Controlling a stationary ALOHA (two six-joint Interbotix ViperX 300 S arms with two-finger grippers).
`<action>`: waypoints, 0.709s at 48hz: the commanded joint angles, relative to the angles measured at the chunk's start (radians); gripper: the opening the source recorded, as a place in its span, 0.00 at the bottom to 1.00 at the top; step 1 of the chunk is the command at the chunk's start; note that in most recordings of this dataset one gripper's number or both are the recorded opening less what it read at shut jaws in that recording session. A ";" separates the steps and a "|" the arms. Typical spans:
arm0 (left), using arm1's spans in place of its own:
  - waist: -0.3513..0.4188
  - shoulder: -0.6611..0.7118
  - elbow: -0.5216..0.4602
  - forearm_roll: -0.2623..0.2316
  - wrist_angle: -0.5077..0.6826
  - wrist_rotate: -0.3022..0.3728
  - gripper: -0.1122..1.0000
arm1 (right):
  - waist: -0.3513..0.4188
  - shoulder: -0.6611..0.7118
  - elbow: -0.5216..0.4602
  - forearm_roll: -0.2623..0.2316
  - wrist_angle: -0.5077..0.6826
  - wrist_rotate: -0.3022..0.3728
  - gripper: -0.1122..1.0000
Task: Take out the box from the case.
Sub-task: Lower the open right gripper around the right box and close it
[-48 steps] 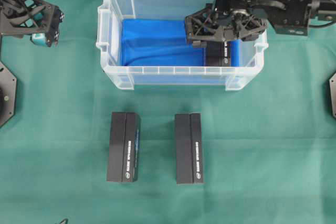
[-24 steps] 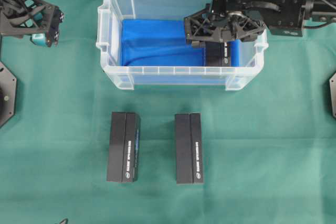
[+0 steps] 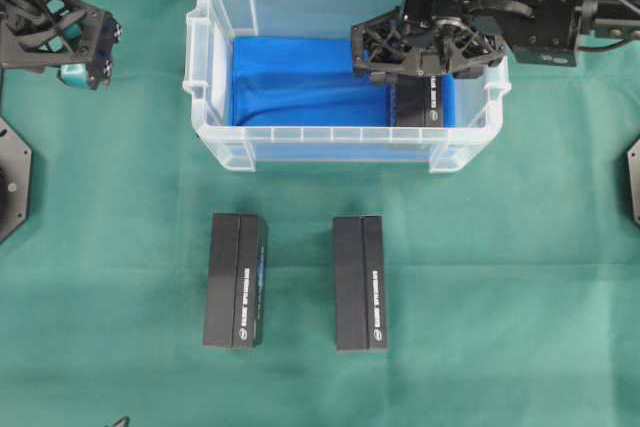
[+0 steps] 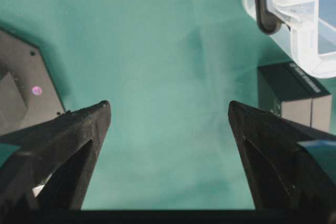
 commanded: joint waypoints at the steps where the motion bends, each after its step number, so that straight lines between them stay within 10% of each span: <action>1: -0.002 -0.011 -0.011 -0.003 -0.003 0.002 0.97 | 0.003 -0.003 -0.002 0.003 -0.012 0.005 0.69; 34: -0.002 -0.011 -0.011 -0.003 -0.003 0.005 0.97 | 0.009 -0.011 -0.014 0.005 0.000 0.003 0.69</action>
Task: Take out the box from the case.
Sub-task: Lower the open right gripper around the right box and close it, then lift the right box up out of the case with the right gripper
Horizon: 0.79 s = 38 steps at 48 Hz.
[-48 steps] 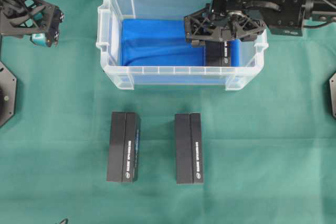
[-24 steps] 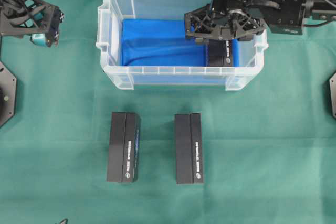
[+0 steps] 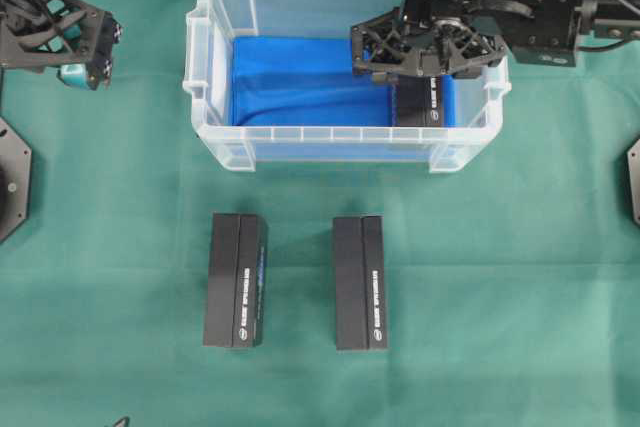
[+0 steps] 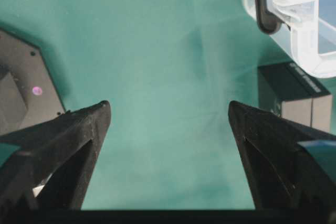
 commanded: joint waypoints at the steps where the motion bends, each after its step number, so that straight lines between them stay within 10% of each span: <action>1: -0.002 -0.012 -0.011 -0.003 -0.003 0.002 0.97 | 0.006 -0.012 -0.011 0.005 -0.002 0.006 0.69; 38: -0.002 -0.034 0.006 -0.003 -0.003 0.000 0.97 | 0.017 -0.120 -0.209 0.005 0.305 0.000 0.69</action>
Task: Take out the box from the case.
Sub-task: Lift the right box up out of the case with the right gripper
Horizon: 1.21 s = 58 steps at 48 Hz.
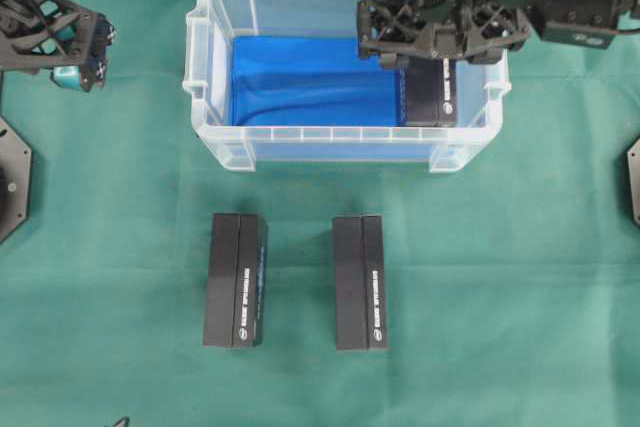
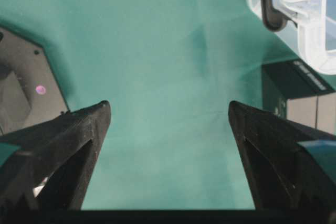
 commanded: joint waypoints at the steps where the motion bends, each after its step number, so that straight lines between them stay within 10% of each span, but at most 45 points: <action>1: -0.003 -0.014 -0.011 -0.003 -0.003 -0.002 0.97 | 0.003 -0.041 -0.054 -0.003 0.037 -0.005 0.69; 58: -0.003 -0.012 -0.012 -0.003 -0.006 -0.003 0.97 | 0.020 -0.052 -0.333 -0.060 0.339 -0.023 0.69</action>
